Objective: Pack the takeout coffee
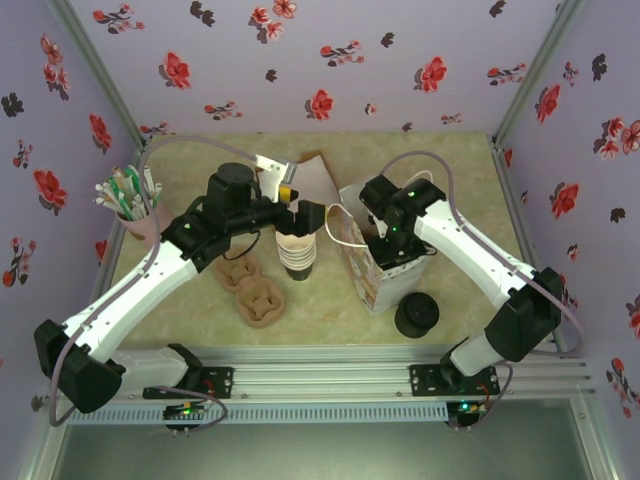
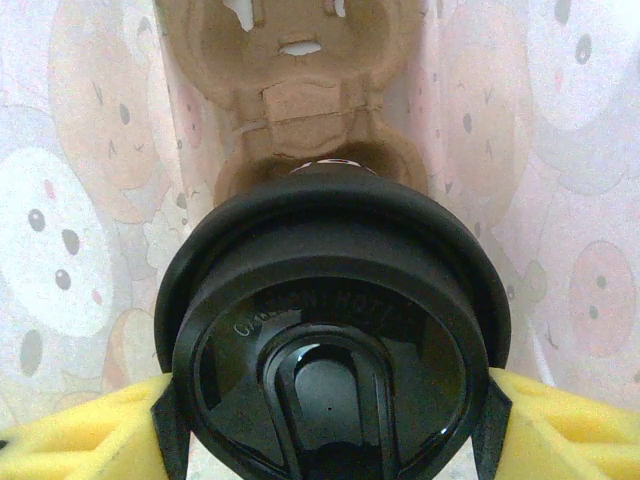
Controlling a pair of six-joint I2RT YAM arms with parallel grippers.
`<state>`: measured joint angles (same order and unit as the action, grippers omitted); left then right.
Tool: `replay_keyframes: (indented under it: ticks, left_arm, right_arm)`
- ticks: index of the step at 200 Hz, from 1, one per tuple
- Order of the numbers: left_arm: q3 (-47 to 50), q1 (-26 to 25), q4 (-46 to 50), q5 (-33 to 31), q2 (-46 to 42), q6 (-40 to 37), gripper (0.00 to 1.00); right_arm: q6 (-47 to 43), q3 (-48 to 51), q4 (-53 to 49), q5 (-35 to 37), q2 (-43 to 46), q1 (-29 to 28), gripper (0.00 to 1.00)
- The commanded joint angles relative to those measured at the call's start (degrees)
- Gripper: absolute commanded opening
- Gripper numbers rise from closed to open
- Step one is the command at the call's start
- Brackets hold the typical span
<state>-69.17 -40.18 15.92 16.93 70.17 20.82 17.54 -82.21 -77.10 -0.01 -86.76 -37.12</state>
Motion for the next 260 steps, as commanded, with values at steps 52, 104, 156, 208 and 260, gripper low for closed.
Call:
replay_keyframes:
  ticks: [52, 104, 156, 208, 260]
  left_arm:
    - [-1.76, -0.36, 0.53, -0.14, 0.28, -1.0, 0.99]
    - [-1.65, -0.43, 0.45, -0.12, 0.29, -0.87, 0.99]
    - [-1.67, -0.43, 0.38, -0.14, 0.29, -0.87, 0.99]
    - [-1.67, -0.51, 0.29, -0.15, 0.3, -0.78, 0.99]
    - [-1.67, -0.51, 0.29, -0.14, 0.28, -0.79, 0.99]
  right_arm:
    - [-0.18, 0.47, -0.31, -0.08, -0.42, -0.28, 0.69]
    - [0.47, -0.15, -1.47, -0.34, -0.24, -0.32, 0.69]
    - [0.57, -0.67, -2.18, -0.6, -0.27, -0.32, 0.69]
    - [0.55, -0.7, -2.23, -0.62, -0.33, -0.32, 0.69]
    - [0.57, -0.63, -2.11, -0.76, -0.35, -0.32, 0.69]
